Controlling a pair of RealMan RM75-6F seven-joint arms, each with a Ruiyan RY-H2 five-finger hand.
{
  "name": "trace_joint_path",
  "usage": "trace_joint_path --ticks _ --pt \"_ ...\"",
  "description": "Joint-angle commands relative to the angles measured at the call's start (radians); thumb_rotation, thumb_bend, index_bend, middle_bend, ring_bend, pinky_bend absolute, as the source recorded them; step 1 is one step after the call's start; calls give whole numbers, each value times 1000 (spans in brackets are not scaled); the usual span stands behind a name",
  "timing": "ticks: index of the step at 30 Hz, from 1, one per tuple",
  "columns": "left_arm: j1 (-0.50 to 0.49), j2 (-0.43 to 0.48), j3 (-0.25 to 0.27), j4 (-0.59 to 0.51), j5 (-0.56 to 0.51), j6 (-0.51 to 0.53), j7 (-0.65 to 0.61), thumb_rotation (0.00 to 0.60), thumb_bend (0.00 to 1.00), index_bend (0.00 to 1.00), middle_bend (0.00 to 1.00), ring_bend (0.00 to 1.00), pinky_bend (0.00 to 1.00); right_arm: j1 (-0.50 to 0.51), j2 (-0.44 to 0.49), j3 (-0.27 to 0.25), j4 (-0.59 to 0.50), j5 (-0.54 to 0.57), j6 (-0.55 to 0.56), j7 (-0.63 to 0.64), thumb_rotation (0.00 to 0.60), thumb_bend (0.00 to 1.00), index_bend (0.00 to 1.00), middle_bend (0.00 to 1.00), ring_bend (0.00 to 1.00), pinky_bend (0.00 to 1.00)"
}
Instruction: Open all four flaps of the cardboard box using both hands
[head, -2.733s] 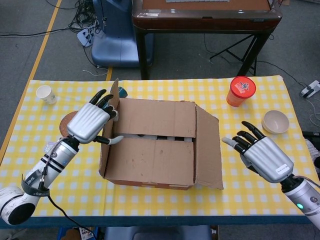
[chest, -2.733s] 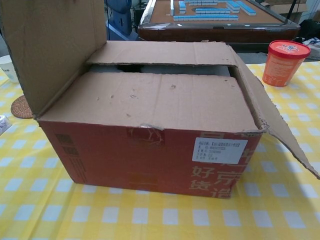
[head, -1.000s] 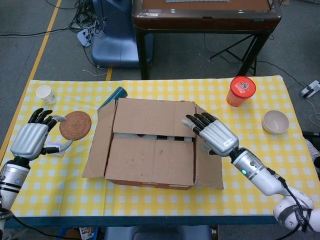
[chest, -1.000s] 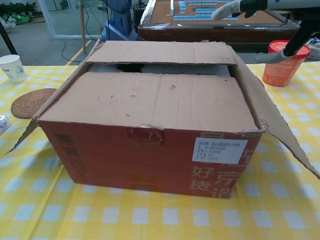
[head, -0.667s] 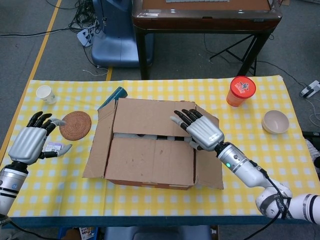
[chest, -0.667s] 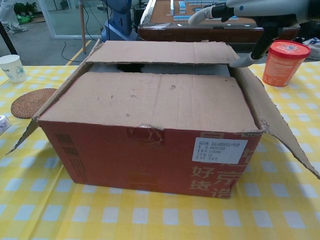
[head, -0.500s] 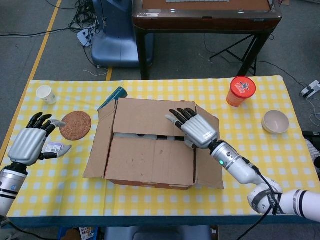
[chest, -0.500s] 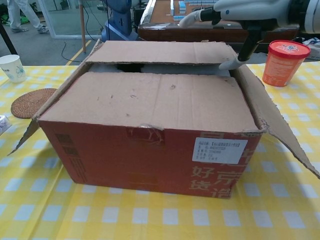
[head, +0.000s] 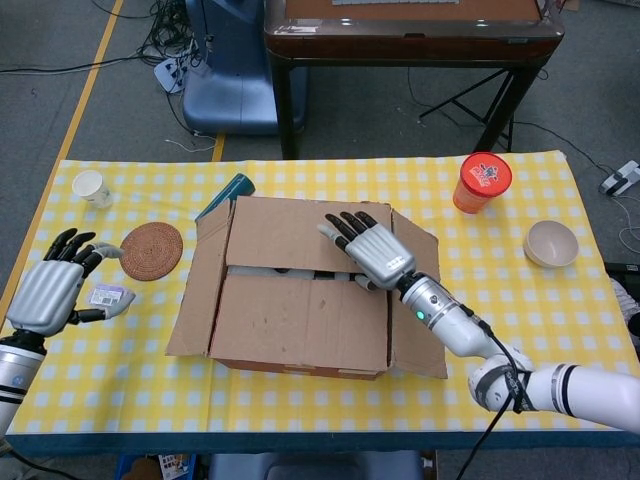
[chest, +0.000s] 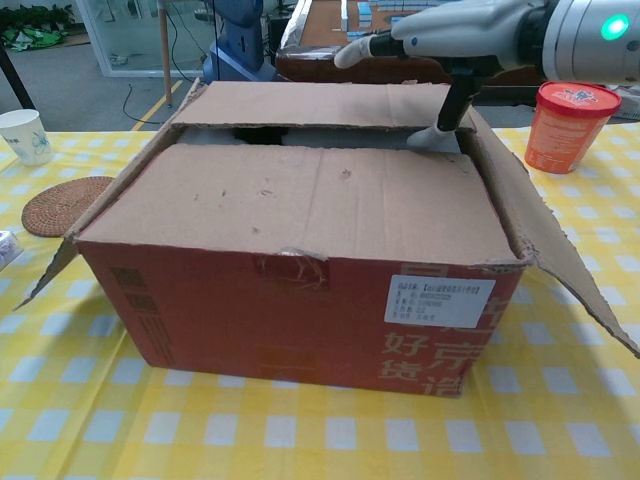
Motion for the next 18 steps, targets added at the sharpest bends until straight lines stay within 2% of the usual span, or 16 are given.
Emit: trace_joint_path --ticks 1,9,18 --pt "5 1 -1 1 9 2 -3 214 232 331 257 114 0 8 -9 0 13 8 6 4 600 228 0 0 0 101" --pt "20 4 -4 1 32 11 -12 215 232 333 256 114 0 29 -28 10 51 17 29 16 600 228 0 0 0 101" --pt "35 5 -8 9 50 19 -28 214 232 335 255 114 0 36 36 63 26 27 74 45 600 229 0 0 0 101"
